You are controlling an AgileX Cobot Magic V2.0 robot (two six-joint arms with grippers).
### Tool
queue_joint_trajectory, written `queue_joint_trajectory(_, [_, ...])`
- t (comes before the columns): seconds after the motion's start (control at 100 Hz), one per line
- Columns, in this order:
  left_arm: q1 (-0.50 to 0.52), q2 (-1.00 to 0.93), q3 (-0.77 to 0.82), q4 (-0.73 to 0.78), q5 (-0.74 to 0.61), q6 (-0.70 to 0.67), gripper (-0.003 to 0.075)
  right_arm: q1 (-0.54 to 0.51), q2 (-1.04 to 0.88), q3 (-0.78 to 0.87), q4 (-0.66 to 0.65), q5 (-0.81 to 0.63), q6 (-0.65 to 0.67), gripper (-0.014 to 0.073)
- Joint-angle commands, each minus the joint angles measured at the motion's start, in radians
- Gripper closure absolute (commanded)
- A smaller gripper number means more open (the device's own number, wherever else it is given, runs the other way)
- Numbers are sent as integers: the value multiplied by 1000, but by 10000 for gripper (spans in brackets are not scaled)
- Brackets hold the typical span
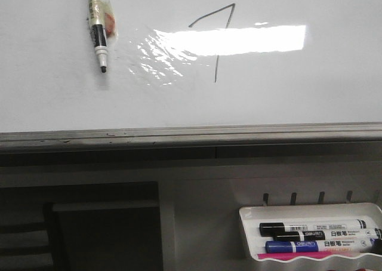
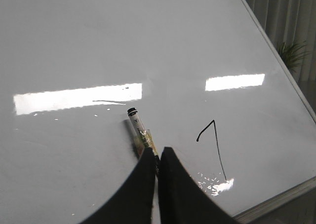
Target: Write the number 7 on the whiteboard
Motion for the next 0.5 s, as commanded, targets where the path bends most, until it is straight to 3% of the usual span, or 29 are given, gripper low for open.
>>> queue_joint_trajectory(0.0, [0, -40, 2, 10, 7, 1, 741, -5, -11, 12, 20, -40, -14, 657])
queue_joint_trajectory(0.49, [0, -75, 18, 0, 3, 0, 741, -5, -13, 29, 20, -60, -14, 657])
